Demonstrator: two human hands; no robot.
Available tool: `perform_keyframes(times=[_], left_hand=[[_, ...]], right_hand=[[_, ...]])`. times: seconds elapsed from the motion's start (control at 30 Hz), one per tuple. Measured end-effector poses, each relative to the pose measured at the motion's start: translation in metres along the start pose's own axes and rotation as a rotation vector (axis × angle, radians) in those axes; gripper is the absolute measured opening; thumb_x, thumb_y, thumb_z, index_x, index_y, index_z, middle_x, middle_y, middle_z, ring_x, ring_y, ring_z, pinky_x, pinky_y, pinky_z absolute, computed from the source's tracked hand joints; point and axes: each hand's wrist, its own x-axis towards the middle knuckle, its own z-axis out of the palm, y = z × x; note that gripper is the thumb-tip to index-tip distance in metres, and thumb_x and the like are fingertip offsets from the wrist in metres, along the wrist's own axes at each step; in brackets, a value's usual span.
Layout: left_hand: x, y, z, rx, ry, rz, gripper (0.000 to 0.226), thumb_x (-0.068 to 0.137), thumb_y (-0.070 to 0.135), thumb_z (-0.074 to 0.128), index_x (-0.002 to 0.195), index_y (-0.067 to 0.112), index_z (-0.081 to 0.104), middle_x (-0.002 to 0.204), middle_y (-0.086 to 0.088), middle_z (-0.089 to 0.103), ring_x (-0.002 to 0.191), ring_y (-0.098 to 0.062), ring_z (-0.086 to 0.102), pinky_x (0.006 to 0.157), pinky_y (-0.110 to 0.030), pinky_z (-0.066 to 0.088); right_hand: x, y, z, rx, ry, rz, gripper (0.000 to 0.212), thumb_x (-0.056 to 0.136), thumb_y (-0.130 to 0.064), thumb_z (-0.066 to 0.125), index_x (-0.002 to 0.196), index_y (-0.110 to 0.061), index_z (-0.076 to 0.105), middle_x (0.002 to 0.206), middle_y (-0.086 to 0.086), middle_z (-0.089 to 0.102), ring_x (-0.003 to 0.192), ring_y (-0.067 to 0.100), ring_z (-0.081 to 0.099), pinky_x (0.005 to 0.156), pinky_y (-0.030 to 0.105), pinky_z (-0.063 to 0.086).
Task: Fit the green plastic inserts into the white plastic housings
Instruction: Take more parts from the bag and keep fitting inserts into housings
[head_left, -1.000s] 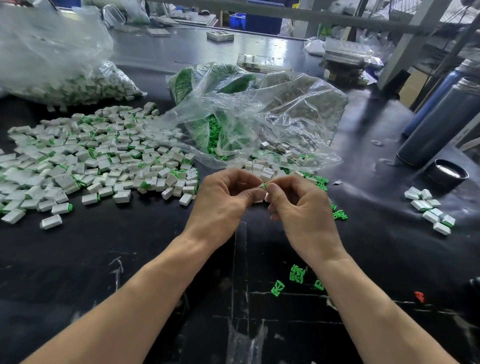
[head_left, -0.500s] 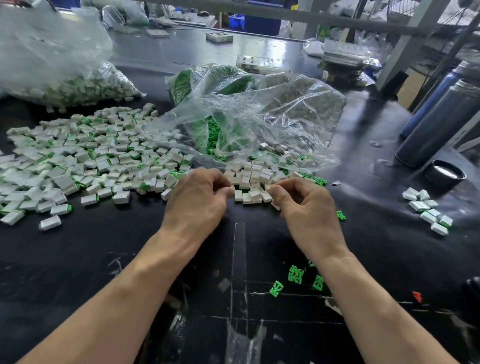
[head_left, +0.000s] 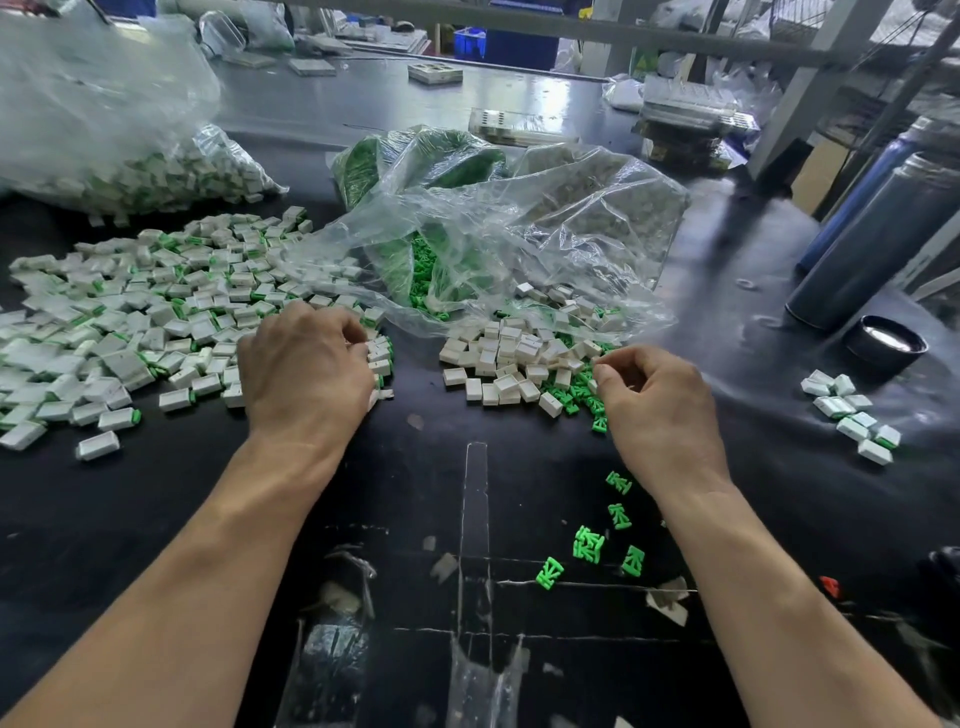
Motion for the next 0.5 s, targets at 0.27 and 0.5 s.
perform_keyframes(times=[0.27, 0.5], left_hand=[[-0.003, 0.004, 0.005, -0.005, 0.069, 0.108, 0.014, 0.093, 0.017, 0.072, 0.106, 0.017, 0.075, 0.108, -0.011, 0.064, 0.102, -0.033, 0.060, 0.092, -0.047, 0.046], [-0.032, 0.033, 0.024, -0.176, -0.221, 0.288, 0.021, 0.095, 0.026, 0.069, 0.116, 0.025, 0.070, 0.114, 0.002, 0.067, 0.110, -0.020, 0.059, 0.104, -0.037, 0.043]], right_hand=[[0.009, 0.002, -0.014, -0.271, -0.047, 0.100, 0.009, 0.095, -0.032, 0.069, 0.095, -0.030, 0.077, 0.107, 0.003, 0.074, 0.102, 0.029, 0.066, 0.087, 0.035, 0.049], [0.008, 0.001, -0.010, -0.354, -0.124, 0.120, 0.029, 0.086, -0.057, 0.077, 0.094, -0.030, 0.071, 0.104, -0.002, 0.070, 0.098, 0.023, 0.062, 0.085, 0.035, 0.047]])
